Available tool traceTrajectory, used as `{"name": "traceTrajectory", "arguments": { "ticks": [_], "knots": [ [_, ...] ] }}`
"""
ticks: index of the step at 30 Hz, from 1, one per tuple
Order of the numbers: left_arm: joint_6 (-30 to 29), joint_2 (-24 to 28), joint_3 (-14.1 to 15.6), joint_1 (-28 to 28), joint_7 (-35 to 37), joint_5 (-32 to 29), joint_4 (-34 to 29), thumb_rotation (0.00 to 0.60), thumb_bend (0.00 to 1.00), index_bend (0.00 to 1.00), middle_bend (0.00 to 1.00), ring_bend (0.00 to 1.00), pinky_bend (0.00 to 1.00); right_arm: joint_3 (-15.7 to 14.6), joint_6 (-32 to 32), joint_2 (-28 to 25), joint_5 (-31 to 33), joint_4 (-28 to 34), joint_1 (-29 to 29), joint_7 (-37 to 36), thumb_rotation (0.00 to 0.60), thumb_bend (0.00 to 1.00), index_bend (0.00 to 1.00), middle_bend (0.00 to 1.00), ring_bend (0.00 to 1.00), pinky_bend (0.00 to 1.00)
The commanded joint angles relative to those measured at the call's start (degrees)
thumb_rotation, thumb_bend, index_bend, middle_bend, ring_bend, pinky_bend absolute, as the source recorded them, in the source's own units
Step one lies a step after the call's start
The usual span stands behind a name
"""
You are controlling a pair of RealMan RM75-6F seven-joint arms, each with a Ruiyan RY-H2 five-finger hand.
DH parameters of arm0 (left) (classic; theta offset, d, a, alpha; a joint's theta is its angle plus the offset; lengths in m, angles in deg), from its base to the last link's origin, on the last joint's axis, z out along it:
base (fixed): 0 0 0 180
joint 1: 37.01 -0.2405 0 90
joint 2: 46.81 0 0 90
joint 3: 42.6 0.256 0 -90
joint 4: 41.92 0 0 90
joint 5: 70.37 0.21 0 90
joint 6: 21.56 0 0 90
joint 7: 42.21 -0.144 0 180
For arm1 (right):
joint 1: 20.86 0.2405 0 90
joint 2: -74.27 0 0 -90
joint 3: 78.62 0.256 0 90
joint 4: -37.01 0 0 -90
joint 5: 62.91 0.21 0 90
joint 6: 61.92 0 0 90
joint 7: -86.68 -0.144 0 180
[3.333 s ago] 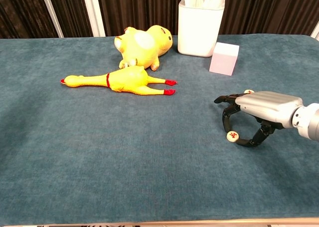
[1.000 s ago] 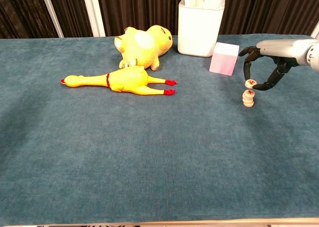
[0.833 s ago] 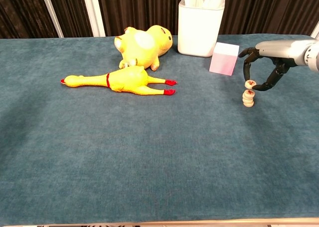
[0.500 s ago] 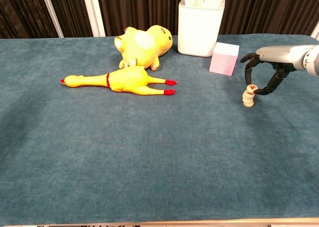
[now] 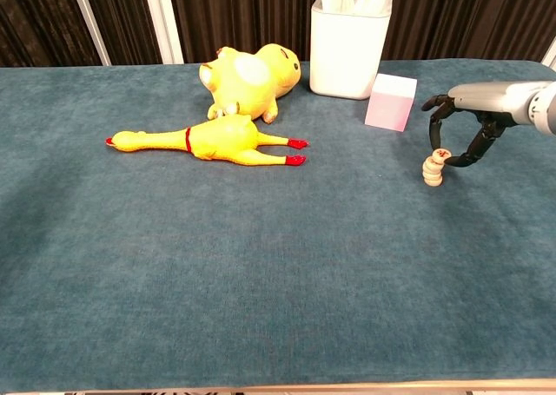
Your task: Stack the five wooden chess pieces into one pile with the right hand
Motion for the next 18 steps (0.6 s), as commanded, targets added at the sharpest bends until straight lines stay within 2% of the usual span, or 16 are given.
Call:
{"name": "traceTrajectory", "arguments": {
  "ticks": [1,18],
  "knots": [
    [0.0,0.0,0.0,0.0,-0.1,0.0,0.0,0.600,0.82,0.12,0.00,0.00,0.02,-0.1,0.1,0.0,0.0,0.0,0.0,0.0,0.600,0.40,0.52,0.04,0.02,0.08],
    [-0.1,-0.2,-0.1,0.0,-0.5,-0.2,0.1,0.600,0.82,0.15,0.00,0.00,0.02,-0.3,-0.5,0.1,0.0,0.2,0.2,0.0,0.600,0.40,0.49,0.04,0.02,0.08]
  ]
}}
